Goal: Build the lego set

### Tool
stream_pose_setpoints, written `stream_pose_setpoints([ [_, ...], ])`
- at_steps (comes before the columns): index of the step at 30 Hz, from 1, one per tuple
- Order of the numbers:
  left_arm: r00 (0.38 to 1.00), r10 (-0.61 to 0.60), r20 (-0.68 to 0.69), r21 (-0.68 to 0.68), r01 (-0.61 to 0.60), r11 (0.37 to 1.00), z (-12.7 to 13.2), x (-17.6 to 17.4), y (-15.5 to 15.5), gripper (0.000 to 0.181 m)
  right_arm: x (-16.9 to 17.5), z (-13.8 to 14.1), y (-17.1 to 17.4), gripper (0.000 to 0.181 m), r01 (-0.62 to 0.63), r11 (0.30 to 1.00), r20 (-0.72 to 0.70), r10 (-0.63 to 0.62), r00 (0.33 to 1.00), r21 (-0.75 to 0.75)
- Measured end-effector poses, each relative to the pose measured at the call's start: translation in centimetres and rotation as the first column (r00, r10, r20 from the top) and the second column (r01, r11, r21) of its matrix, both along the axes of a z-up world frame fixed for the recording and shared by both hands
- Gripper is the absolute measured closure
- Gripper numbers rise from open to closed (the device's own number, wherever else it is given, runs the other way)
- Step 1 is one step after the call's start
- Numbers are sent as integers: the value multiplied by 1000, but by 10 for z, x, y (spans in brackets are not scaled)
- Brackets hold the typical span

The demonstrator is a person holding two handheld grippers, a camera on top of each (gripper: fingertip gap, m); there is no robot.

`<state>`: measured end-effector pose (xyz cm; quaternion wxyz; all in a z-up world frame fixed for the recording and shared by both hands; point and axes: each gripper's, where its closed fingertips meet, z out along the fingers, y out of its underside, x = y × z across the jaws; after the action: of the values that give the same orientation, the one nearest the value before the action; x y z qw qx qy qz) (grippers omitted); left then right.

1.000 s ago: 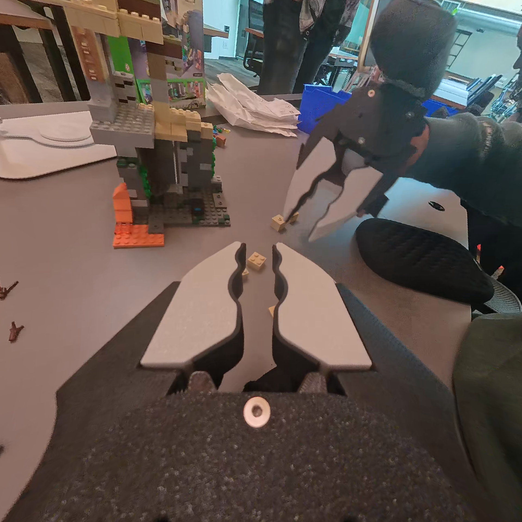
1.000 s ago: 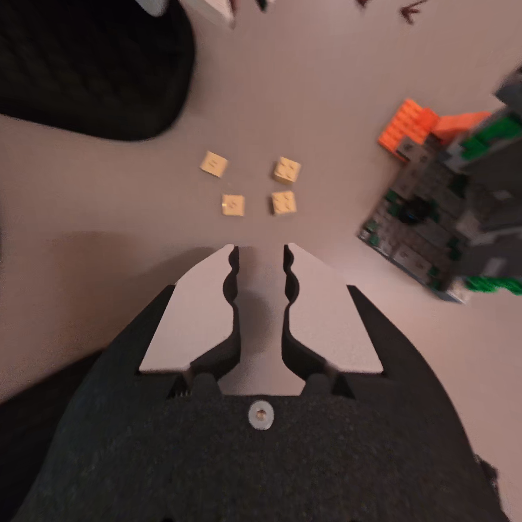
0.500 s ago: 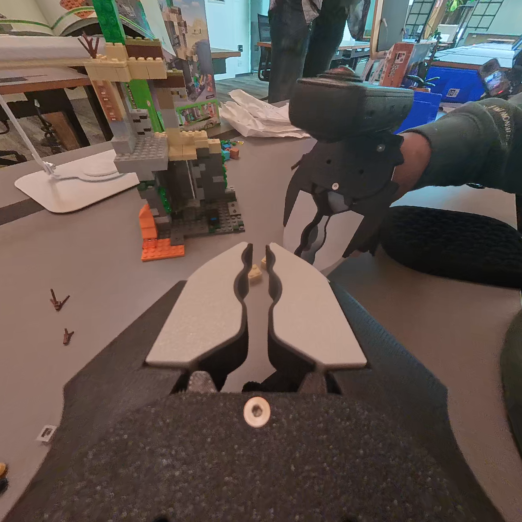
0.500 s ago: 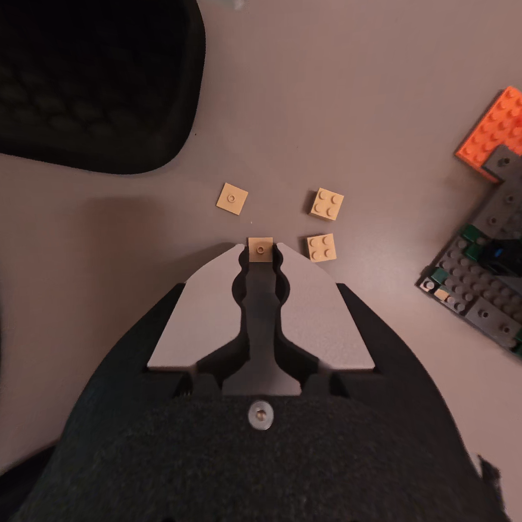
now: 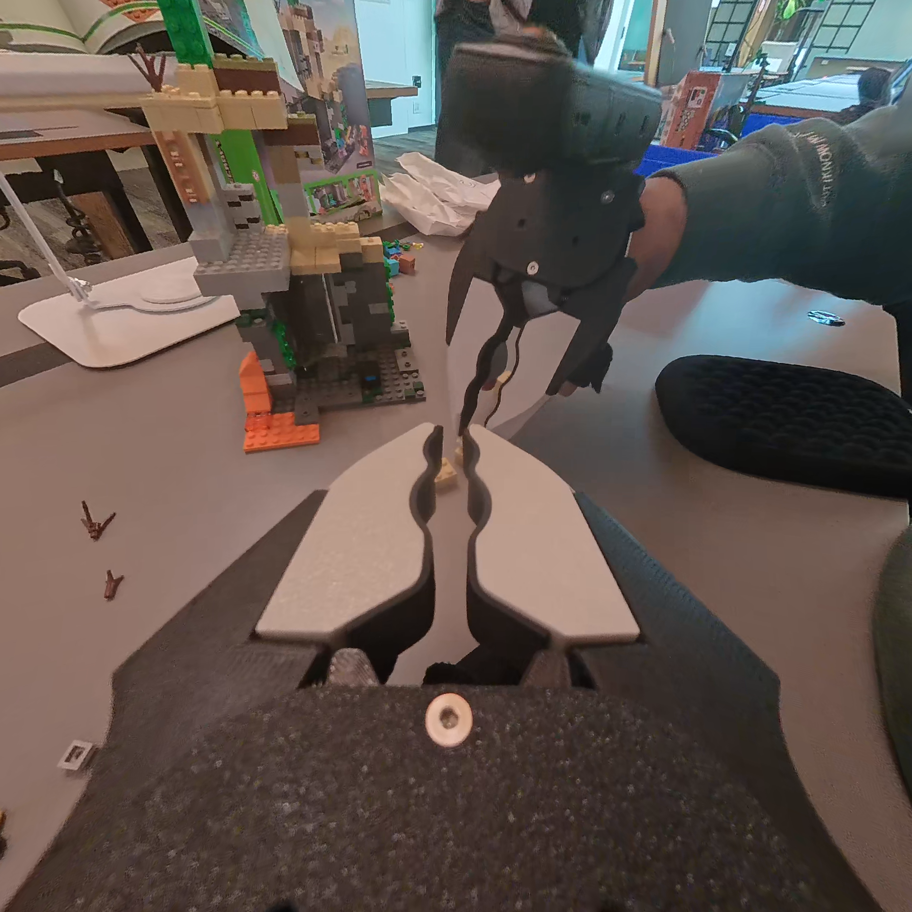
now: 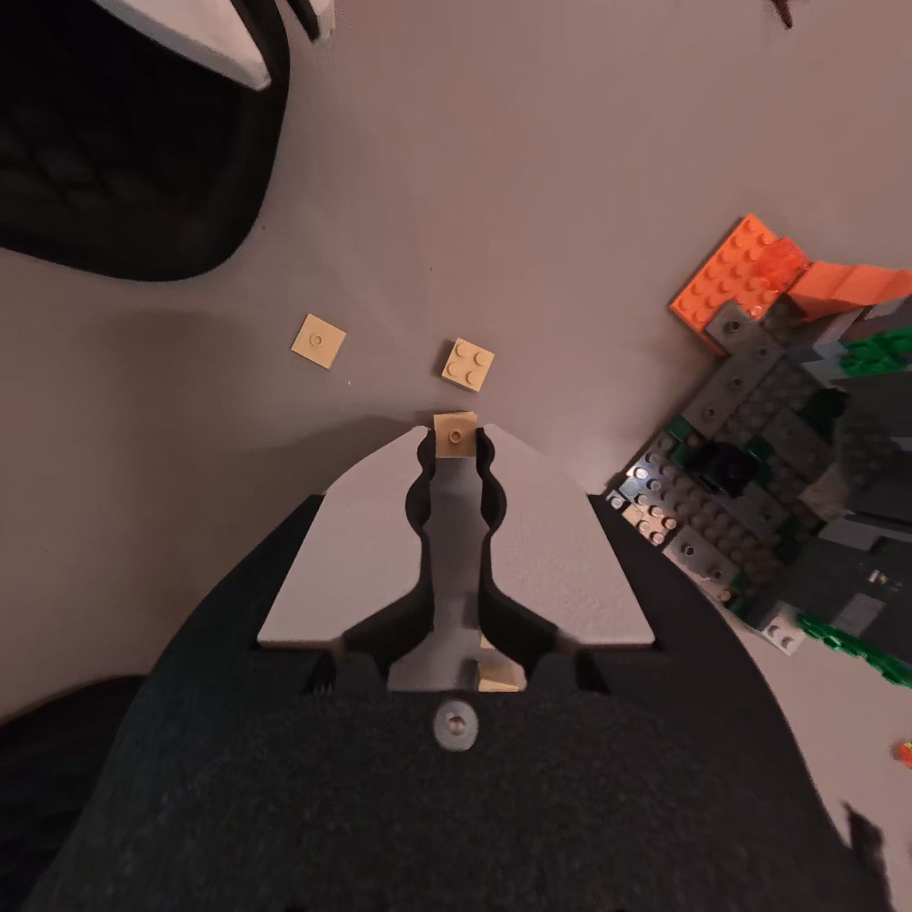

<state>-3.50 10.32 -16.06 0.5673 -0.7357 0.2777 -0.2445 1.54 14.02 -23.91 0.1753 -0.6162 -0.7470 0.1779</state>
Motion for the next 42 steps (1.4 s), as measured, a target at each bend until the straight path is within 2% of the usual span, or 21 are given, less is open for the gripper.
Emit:
stream_pose_setpoints([
  [18, 1000, -10, 4, -7, 10, 1000, -1, 1, 0, 175, 1, -9, 0, 155, -64, 998, 43, 65, 997, -21],
  [21, 1000, -13, 1, -5, 13, 1000, -1, 1, -1, 175, 0, -13, 0, 157, -70, 997, 51, 72, 996, -32],
  [23, 1000, -14, 0, -4, 14, 1000, -1, 1, -1, 175, 0, -14, -1, 164, -74, 996, 49, 77, 996, -49],
  [30, 998, -54, -33, 17, 54, 998, -2, 7, -6, 172, 3, -13, -6, 164, -87, 992, 51, 92, 994, -96],
  [36, 979, -158, -126, 103, 172, 980, 0, 23, -21, 168, 2, 20, -29, 165, -123, 960, -40, 117, 992, -252],
  [42, 920, -206, -332, 315, 314, 896, 10, 51, -44, 149, 13, 65, -75, 165, -225, 856, -123, 189, 974, -465],
])
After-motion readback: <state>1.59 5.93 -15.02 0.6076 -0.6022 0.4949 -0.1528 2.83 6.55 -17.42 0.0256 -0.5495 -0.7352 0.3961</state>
